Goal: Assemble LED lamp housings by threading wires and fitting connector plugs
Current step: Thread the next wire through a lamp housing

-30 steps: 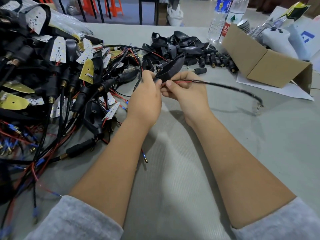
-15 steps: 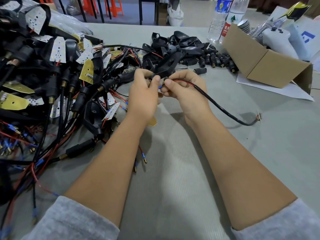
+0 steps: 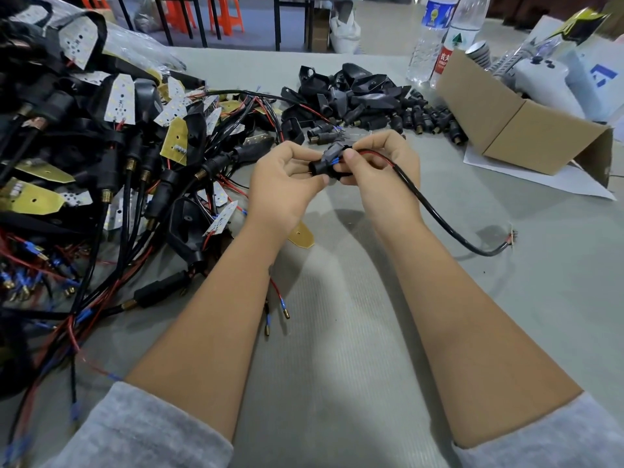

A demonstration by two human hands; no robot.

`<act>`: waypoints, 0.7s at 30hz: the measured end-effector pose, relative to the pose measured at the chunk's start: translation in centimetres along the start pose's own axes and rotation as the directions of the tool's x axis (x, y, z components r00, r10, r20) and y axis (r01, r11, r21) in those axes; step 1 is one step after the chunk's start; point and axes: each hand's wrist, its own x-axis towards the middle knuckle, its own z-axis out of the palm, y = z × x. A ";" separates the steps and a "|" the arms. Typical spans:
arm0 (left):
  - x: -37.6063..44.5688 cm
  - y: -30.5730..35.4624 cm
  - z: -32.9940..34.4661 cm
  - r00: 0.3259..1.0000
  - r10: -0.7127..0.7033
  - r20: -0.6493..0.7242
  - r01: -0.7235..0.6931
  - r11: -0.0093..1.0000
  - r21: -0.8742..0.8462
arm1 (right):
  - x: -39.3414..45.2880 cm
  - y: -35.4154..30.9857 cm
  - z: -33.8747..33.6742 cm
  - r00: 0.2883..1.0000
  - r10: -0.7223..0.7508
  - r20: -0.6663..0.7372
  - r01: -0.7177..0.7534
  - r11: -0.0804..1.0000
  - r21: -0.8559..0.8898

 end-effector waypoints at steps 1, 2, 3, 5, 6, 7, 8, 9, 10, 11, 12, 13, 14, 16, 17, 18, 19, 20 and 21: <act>-0.1 0.1 0.1 1.000 0.006 0.007 -0.006 1.000 -0.004 | 0.0 0.1 0.1 1.000 0.010 0.013 -0.010 1.000 0.017; -0.1 0.1 0.1 1.000 0.012 0.007 -0.012 1.000 0.002 | -0.1 0.1 0.2 0.999 0.022 0.024 -0.023 0.999 0.043; -0.1 0.1 0.2 1.000 0.018 -0.003 -0.018 1.000 0.017 | -0.1 0.2 0.3 0.999 0.035 0.031 -0.037 0.996 0.076; -0.1 0.1 0.2 0.999 0.028 -0.035 -0.026 0.998 0.052 | -0.1 0.2 0.3 0.998 0.059 0.039 -0.064 0.988 0.140; 0.0 0.1 0.2 0.999 0.027 -0.047 -0.025 0.998 0.055 | 0.0 0.2 0.2 0.997 0.068 0.044 -0.074 0.985 0.155; 0.1 0.1 0.2 0.998 0.024 -0.055 -0.021 0.999 0.049 | 0.0 0.2 0.1 0.996 0.078 0.051 -0.086 0.984 0.159; 0.1 0.0 0.2 0.998 0.020 -0.060 -0.018 0.999 0.040 | 0.0 0.3 0.0 0.994 0.090 0.060 -0.098 0.983 0.157; 0.1 0.1 0.1 0.998 0.018 -0.059 -0.017 0.999 0.028 | 0.0 0.3 -0.1 0.993 0.100 0.069 -0.110 0.982 0.151; 0.1 0.1 0.1 0.999 0.018 -0.051 -0.017 1.000 0.013 | 0.1 0.4 -0.1 0.991 0.109 0.074 -0.118 0.983 0.140; 0.0 0.1 0.1 0.999 0.018 -0.040 -0.018 1.000 -0.004 | 0.1 0.4 -0.2 0.991 0.114 0.073 -0.123 0.985 0.124; 0.0 0.1 0.1 0.999 0.017 -0.028 -0.018 1.000 -0.021 | 0.1 0.4 -0.2 0.991 0.115 0.067 -0.122 0.987 0.107; 0.0 0.1 0.1 1.000 0.011 -0.019 -0.012 0.999 -0.045 | 0.2 0.4 -0.2 0.992 0.111 0.057 -0.116 0.989 0.096; 0.1 0.0 0.1 1.000 -0.001 -0.013 0.000 0.997 -0.080 | 0.2 0.5 -0.2 0.993 0.104 0.047 -0.108 0.990 0.093; 0.2 0.0 0.1 0.999 -0.033 -0.014 0.030 0.985 -0.171 | 0.2 0.5 -0.3 0.994 0.096 0.045 -0.099 0.992 0.083; 0.2 0.0 0.2 0.999 -0.049 -0.020 0.044 0.977 -0.209 | 0.2 0.6 -0.2 0.993 0.103 0.057 -0.107 0.991 0.076; 0.3 0.0 0.1 0.998 -0.065 -0.025 0.058 0.970 -0.238 | 0.3 0.6 -0.2 0.991 0.118 0.069 -0.124 0.989 0.084; 0.3 -0.1 0.1 0.996 -0.079 -0.027 0.070 0.963 -0.261 | 0.4 0.7 -0.2 0.986 0.144 0.080 -0.152 0.982 0.113; 0.4 -0.1 0.1 0.996 -0.089 -0.024 0.079 0.959 -0.274 | 0.5 0.7 -0.1 0.980 0.176 0.092 -0.189 0.970 0.156; 0.4 -0.2 0.0 0.996 -0.093 -0.014 0.085 0.956 -0.281 | 0.6 0.7 0.0 0.972 0.209 0.107 -0.227 0.953 0.199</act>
